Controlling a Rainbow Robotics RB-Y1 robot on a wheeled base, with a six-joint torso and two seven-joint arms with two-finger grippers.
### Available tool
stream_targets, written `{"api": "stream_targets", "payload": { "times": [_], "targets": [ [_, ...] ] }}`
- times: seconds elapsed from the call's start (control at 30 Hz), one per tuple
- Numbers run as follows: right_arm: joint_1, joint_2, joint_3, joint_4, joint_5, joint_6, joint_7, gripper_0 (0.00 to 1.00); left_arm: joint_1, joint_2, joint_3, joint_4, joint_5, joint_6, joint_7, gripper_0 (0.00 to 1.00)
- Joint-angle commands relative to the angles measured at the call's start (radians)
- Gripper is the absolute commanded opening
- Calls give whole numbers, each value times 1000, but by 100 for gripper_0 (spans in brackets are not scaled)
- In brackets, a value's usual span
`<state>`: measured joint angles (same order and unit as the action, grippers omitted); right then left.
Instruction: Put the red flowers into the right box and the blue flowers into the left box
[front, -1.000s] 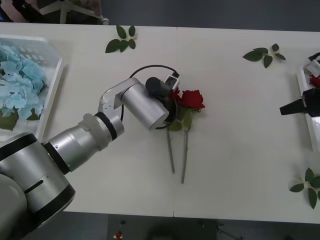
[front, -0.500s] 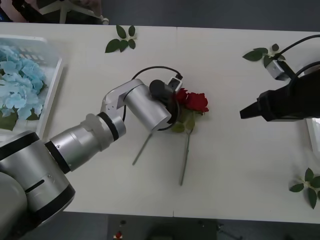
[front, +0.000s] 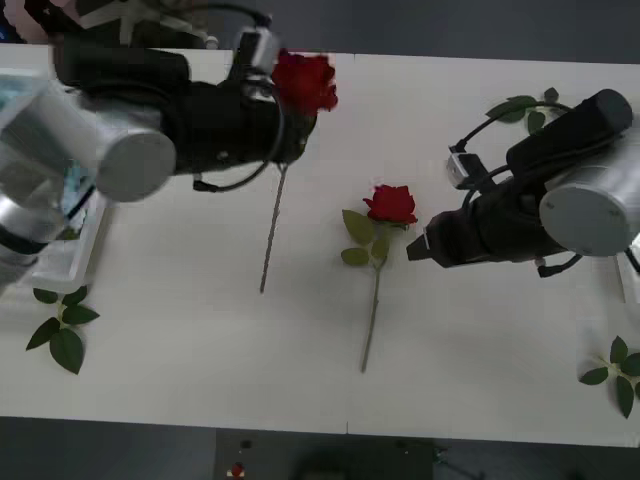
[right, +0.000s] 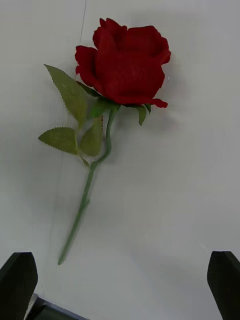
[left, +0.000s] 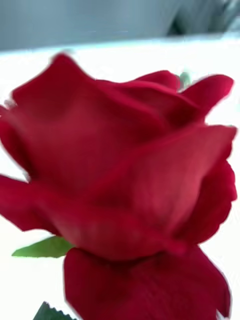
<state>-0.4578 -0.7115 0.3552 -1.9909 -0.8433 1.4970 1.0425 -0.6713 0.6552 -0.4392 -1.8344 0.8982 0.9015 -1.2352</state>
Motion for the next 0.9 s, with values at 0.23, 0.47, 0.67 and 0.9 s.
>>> {"api": "stream_targets", "payload": {
  "times": [0.23,0.47,0.67,0.9],
  "targets": [
    [-15,32,34,15,101,-55,-52,100,-1,-256,157,-42,74,-256,31,0],
    [-12,-128,31,-26,-108,-276,76,100,-99,-364,146,64,30,-268,34,0],
    [31,-200,-30,-66,-287,-492,221,100,-103,-367,146,67,48,-274,36,0],
    [111,-190,-148,-98,-504,-670,398,100,-105,-367,143,67,42,-274,34,0]
  ]
}}
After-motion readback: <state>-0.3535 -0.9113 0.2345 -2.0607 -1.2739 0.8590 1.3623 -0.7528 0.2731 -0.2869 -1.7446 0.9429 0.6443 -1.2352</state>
